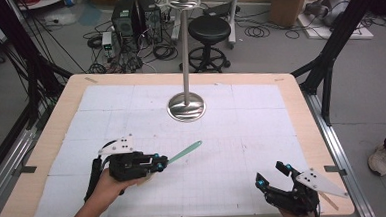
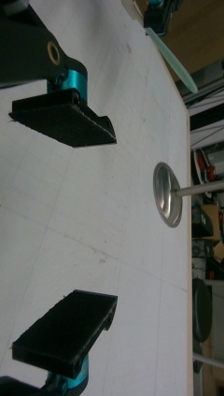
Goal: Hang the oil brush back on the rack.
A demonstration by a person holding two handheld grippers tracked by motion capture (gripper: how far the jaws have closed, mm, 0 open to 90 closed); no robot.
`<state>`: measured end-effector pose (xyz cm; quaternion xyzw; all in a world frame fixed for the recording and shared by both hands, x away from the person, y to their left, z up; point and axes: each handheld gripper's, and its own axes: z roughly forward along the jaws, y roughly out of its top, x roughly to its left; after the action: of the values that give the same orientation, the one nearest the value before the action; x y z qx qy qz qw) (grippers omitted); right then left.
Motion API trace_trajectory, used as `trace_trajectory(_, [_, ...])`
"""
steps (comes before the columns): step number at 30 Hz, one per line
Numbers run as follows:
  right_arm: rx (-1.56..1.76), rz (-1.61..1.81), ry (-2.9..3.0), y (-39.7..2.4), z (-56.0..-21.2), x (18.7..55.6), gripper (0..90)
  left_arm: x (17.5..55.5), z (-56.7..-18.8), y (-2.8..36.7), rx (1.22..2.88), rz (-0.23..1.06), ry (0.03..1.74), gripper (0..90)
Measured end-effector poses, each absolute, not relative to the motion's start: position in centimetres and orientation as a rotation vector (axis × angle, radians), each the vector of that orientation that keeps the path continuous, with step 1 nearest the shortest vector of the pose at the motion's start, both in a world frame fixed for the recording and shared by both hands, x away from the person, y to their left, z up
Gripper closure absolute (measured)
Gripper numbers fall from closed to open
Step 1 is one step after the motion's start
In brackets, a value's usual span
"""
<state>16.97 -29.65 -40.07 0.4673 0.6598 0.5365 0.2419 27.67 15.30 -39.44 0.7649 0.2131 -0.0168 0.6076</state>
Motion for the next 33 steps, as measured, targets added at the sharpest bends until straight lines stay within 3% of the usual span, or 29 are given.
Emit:
trace_trajectory(17, [1.078,1.631,1.982,-26.0,-39.3,18.1,18.1,25.9,-38.0,15.9,1.642,-0.082,0.425,81.8])
trace_trajectory(26, [0.826,1.867,2.058,-22.6,-37.0,19.1,18.3,25.0,-37.8,15.6,1.572,-0.119,0.367,81.8])
trace_trajectory(33, [0.607,1.96,2.156,-19.8,-35.3,20.3,29.2,24.5,-37.4,15.7,1.54,-0.133,0.31,81.8])
